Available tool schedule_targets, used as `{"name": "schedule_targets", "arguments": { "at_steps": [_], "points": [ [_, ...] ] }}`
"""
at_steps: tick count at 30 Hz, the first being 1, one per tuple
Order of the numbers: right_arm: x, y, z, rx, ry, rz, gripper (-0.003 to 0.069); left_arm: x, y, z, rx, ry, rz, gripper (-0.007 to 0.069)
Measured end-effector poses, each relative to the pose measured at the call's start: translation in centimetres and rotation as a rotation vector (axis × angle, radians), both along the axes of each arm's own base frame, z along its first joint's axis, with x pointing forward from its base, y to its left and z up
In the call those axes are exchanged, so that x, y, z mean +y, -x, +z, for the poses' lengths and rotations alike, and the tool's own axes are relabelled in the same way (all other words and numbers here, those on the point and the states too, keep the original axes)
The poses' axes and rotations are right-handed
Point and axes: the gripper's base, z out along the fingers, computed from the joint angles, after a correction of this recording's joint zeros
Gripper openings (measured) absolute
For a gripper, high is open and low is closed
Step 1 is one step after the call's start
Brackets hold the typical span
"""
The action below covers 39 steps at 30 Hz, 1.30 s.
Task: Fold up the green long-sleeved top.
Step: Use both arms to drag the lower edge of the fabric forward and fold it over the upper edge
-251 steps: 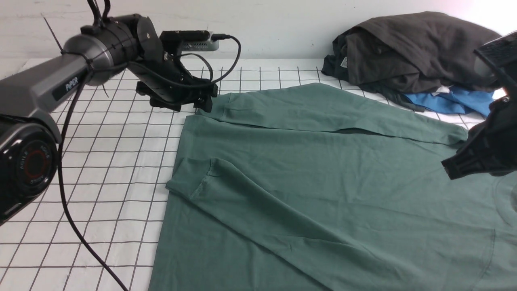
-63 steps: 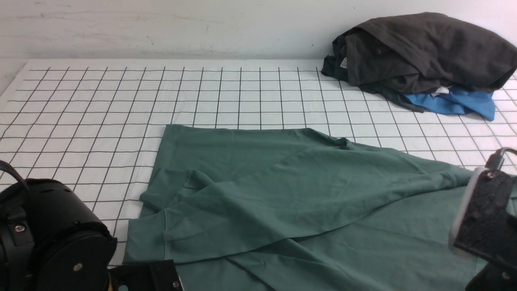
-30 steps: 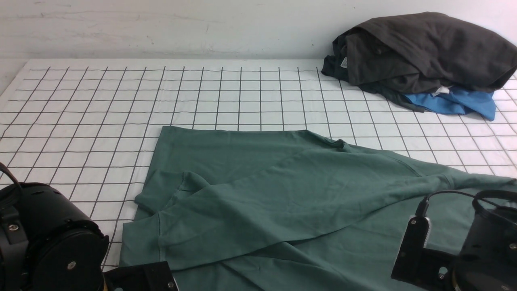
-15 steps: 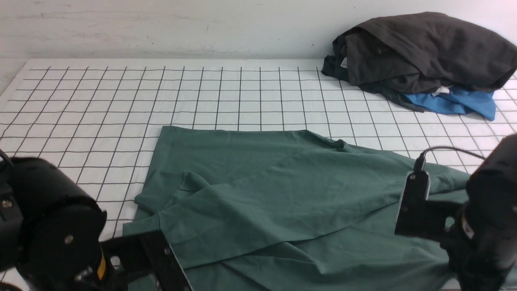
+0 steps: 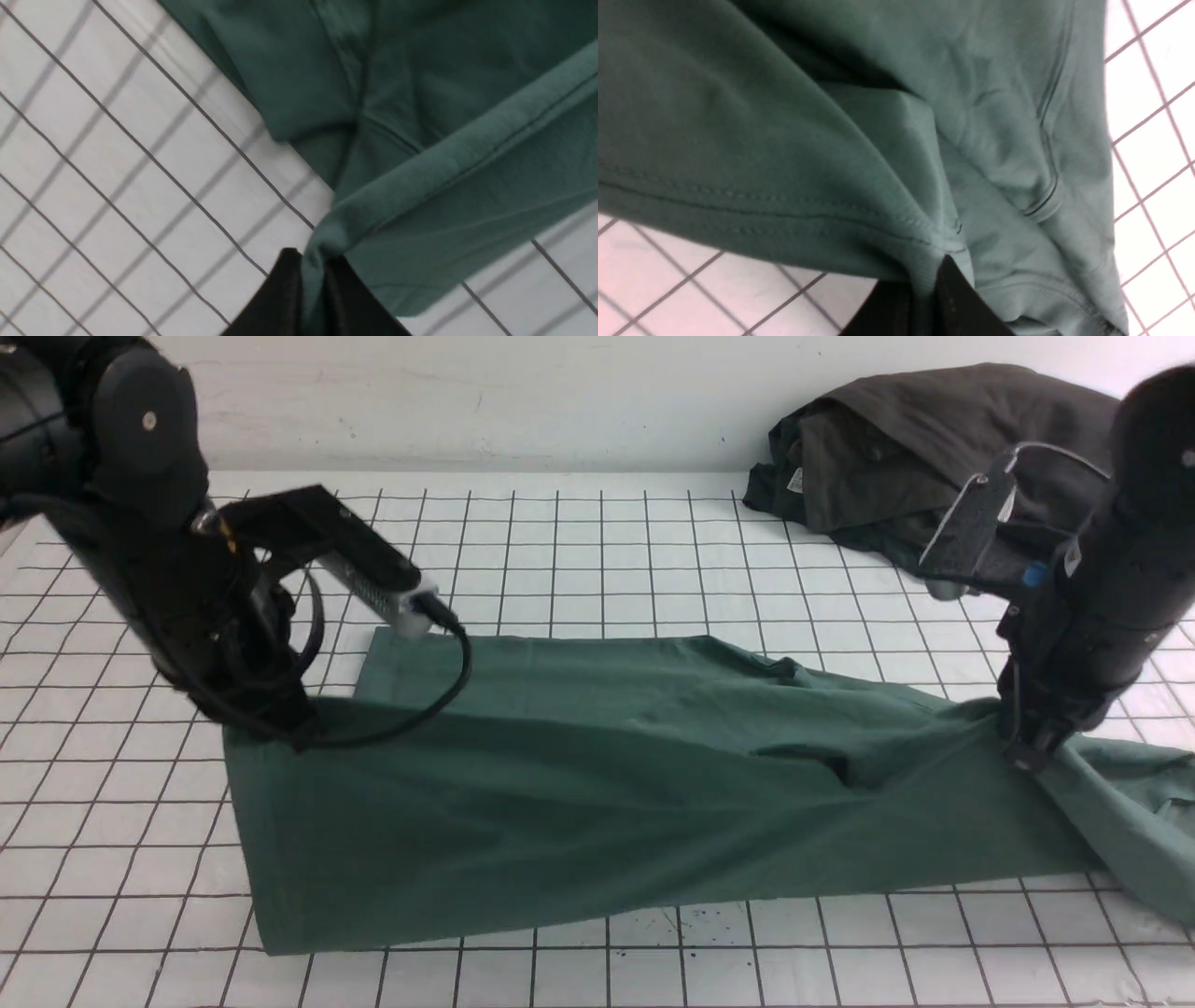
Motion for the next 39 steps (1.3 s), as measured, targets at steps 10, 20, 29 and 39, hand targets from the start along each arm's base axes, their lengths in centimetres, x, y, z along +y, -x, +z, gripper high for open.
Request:
{"name": "schedule_targets", "arguments": {
  "at_steps": [10, 20, 29, 39],
  "points": [
    [-1.4, -6.9, -2.3, 0.012, -0.088, -0.066, 0.0013, -0.2, -10.0, -2.4, -0.046, -0.002, 0.034, 0.0016],
    [-1.2, -11.1, -6.3, 0.044, -0.085, -0.045, 0.0013, 0.6, -15.0, -7.4, -0.040, 0.002, 0.067, 0.0016],
    [-2.3, -12.2, -8.4, 0.075, -0.099, -0.116, 0.0020, 0.7, -16.4, -9.8, -0.072, 0.017, 0.083, 0.0047],
    [-3.5, -13.0, -8.2, -0.005, -0.146, -0.257, 0.0248, 1.0, -16.8, -9.8, -0.095, 0.031, 0.150, 0.0303]
  ]
}}
